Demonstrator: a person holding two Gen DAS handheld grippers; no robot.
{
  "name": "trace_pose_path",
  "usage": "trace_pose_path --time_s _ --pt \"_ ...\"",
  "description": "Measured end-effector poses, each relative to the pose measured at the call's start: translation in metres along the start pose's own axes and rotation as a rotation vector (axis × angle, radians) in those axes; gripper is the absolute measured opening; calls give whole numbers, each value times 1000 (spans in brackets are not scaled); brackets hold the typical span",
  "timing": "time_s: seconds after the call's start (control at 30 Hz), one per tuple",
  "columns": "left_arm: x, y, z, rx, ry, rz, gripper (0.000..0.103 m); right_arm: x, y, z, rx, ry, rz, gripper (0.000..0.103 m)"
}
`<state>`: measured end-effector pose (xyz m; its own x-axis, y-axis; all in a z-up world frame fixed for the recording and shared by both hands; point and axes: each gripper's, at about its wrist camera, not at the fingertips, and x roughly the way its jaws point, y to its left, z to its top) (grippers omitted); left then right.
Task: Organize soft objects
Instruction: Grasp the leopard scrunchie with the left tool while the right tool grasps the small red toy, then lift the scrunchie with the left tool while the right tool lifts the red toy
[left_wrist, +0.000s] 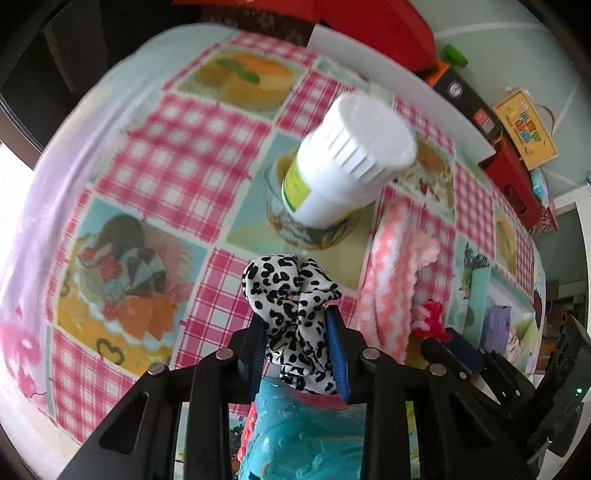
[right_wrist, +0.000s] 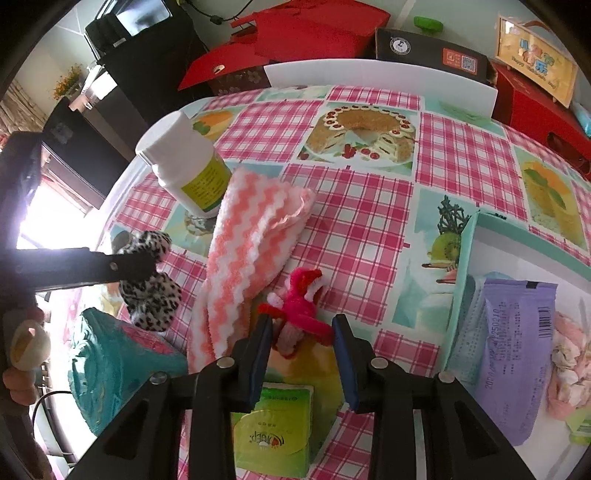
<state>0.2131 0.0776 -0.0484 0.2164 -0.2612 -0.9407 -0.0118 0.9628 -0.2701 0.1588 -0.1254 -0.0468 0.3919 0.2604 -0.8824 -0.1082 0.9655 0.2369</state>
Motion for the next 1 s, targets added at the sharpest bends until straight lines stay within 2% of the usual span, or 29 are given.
trace_pose_path --time_s 0.23,0.47,0.57,1.0 --pt "-45 -10 -6 -17 -136 -28 32 -6 0 2 -3 -12 0 33" --pt "-59 -29 -12 -34 -235 -26 32 -8 -2 1 -5 -12 -6 31" --pt "-51 -34 -11 -45 -239 -35 32 -5 -3 0 -1 -3 -16 26" --pt "-36 -39 -10 -41 -218 -68 32 2 -3 -3 -7 18 -36 22"
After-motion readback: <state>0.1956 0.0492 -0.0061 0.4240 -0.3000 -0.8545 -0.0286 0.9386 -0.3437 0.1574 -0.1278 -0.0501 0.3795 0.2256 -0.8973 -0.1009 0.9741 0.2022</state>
